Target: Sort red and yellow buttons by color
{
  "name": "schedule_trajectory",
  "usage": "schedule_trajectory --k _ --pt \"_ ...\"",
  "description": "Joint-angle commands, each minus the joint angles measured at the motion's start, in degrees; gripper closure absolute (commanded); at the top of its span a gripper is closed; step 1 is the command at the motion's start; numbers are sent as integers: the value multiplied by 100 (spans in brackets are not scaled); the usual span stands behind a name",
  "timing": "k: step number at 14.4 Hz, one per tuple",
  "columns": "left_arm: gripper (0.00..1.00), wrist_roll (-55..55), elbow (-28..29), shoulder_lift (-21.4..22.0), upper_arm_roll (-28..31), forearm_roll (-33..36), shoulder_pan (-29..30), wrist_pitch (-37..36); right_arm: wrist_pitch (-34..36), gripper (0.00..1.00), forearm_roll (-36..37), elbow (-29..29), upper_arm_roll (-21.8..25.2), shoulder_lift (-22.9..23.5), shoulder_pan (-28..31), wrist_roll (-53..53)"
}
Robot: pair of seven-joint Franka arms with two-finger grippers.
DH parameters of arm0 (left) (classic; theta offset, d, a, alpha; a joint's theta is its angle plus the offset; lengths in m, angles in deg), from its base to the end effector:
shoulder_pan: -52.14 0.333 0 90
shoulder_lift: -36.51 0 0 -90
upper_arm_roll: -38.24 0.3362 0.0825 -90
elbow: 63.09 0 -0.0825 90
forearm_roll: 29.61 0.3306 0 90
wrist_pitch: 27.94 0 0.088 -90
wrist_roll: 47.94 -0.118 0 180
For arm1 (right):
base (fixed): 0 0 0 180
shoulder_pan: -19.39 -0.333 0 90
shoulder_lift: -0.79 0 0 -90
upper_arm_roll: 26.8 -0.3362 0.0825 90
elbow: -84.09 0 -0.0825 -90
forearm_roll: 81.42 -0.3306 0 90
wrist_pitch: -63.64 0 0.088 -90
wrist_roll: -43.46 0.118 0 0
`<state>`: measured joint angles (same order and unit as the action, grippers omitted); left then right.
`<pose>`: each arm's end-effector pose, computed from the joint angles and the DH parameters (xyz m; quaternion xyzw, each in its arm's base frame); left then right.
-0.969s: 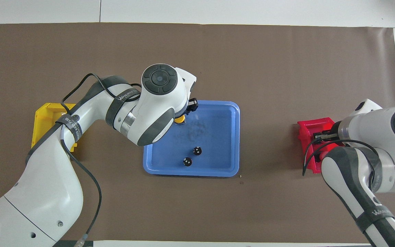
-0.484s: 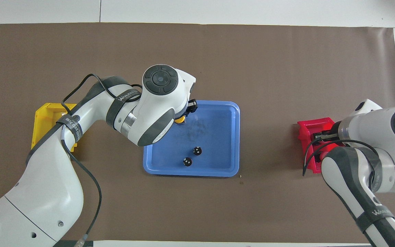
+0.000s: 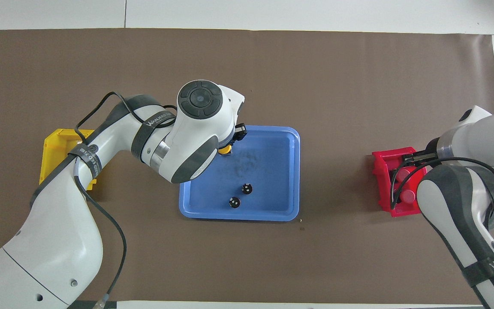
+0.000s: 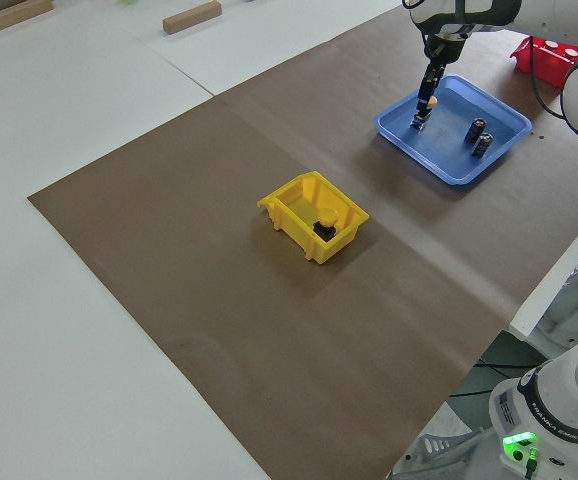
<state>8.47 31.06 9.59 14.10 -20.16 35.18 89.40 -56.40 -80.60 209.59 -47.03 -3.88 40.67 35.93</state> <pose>0.5053 -0.3773 0.3924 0.9932 0.1138 -0.0224 0.0057 0.4680 -0.0065 0.4546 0.9980 0.0595 -0.0109 0.0195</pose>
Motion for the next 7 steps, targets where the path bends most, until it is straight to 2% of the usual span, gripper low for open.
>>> schedule_trajectory --k 1,2,4,6,7 --pt "93 133 42 125 42 48 -27 -97 725 39 -162 -709 -43 36 -28 -153" --pt "97 125 33 152 50 48 -9 -167 945 35 -162 -929 -43 10 -107 -126" --pt "98 98 -89 301 59 48 166 -473 1332 22 -162 -1229 -43 -148 -230 92" --pt "98 28 -142 581 24 48 473 -877 1832 0 -162 -1649 -52 -219 -248 137" --pt "98 -138 -151 730 15 39 657 -1105 2070 0 -162 -1852 -52 -202 -239 155"
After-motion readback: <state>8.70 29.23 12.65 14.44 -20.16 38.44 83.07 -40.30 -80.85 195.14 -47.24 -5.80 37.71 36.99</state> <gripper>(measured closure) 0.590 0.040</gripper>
